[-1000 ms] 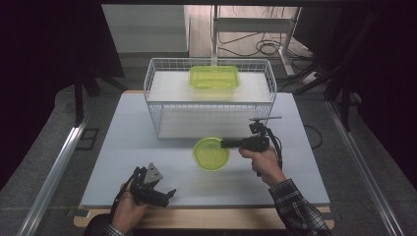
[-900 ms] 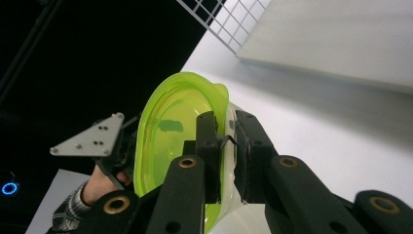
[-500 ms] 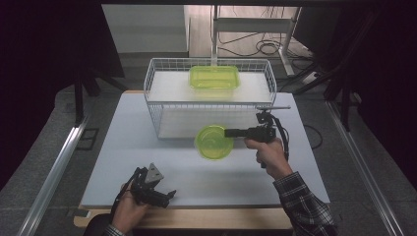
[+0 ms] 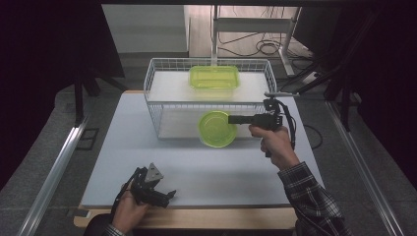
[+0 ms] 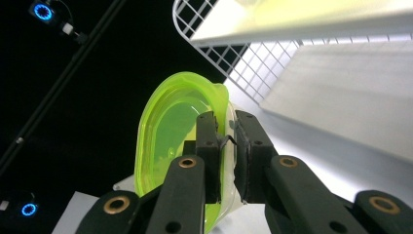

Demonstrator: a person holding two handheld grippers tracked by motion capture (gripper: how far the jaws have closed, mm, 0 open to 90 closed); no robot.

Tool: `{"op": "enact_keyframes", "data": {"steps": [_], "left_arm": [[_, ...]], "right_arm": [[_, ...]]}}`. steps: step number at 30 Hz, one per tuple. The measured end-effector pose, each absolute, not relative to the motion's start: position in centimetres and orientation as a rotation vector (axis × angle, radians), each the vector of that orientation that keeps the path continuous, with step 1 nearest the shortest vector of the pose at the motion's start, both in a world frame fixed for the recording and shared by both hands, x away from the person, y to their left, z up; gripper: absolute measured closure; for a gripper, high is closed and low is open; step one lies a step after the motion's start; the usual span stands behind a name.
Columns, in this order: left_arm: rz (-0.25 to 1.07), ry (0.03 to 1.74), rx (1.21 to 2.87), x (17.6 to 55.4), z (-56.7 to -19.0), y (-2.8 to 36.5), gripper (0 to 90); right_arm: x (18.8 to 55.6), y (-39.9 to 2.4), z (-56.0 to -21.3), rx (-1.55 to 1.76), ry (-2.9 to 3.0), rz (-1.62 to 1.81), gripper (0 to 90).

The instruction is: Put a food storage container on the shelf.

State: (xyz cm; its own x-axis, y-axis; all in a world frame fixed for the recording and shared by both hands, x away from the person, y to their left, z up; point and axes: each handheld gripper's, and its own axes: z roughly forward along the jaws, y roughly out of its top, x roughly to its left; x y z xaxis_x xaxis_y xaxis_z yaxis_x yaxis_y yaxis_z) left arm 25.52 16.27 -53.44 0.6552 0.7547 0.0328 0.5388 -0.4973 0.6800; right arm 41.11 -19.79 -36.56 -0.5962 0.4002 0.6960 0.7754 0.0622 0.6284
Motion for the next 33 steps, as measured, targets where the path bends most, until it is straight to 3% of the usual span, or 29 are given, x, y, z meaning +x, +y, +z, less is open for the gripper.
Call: {"op": "enact_keyframes", "data": {"steps": [33], "left_arm": [[0.422,1.002,2.241,25.6,-53.6,16.2,0.0]], "right_arm": [[44.8,-19.6,-27.7,-1.263,-1.975,-1.736,81.2]]}}
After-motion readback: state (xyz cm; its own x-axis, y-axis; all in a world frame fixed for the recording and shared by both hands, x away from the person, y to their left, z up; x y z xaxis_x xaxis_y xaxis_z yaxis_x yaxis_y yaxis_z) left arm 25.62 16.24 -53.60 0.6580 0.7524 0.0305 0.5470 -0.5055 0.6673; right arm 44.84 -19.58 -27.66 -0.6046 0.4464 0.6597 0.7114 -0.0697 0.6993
